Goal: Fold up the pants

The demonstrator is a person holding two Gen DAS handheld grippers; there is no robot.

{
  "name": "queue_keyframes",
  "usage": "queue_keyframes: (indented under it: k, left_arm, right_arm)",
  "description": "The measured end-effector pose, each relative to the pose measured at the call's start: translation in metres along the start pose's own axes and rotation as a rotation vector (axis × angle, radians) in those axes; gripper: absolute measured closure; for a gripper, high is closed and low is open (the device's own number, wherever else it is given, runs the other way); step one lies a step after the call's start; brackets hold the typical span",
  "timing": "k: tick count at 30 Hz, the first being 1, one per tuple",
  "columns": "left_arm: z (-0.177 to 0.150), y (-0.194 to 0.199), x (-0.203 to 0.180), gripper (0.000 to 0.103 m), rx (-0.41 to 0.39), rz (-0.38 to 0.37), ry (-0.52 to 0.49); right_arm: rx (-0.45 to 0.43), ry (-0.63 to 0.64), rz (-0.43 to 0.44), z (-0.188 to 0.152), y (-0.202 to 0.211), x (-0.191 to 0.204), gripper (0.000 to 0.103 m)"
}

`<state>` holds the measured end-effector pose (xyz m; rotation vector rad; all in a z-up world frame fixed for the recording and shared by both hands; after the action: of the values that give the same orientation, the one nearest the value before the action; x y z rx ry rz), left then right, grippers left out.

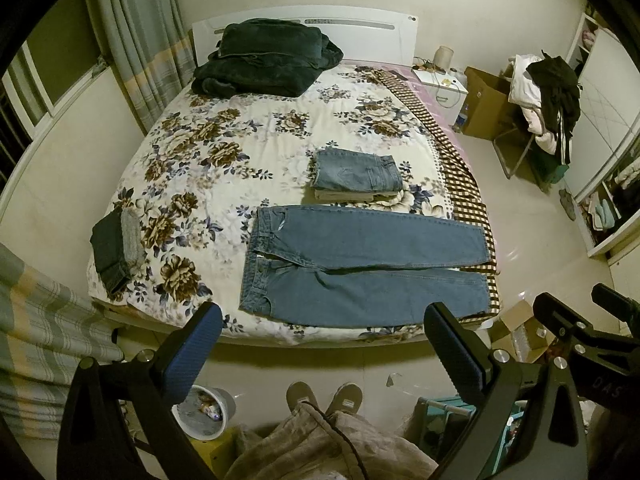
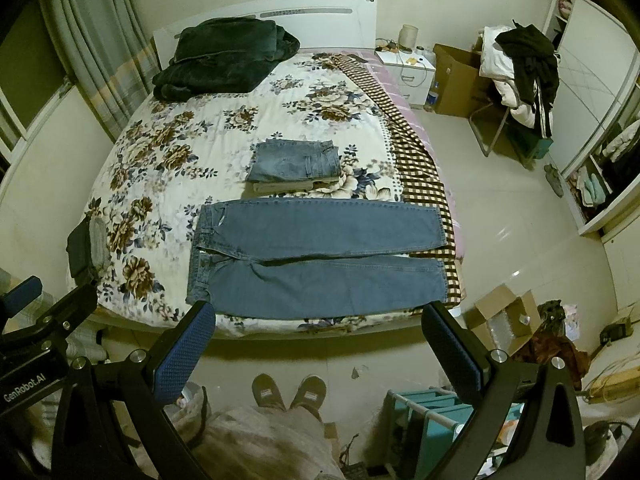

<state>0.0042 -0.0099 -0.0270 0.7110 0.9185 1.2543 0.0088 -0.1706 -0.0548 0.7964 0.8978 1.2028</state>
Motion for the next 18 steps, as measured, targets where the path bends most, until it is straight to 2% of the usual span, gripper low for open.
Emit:
queue_keyframes:
  k: [18]
  left_arm:
    - [-0.0004,0.0029,-0.0051,0.0,0.005,-0.007,0.0]
  right_arm:
    - [0.015,0.009,-0.004,-0.0031,-0.0002,-0.0001,0.0]
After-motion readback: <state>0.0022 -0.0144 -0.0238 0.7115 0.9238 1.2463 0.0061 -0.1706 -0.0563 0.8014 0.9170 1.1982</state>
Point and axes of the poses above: each gripper's, at about its wrist camera, not at the fingertips, and y roughly against the way its jaws point, x to its left, z to its top, the point moved 3 cm from there along -y, roughly the way its jaws point, and after that the axes turned 11 degrees about -z, right-handed, at the moved point
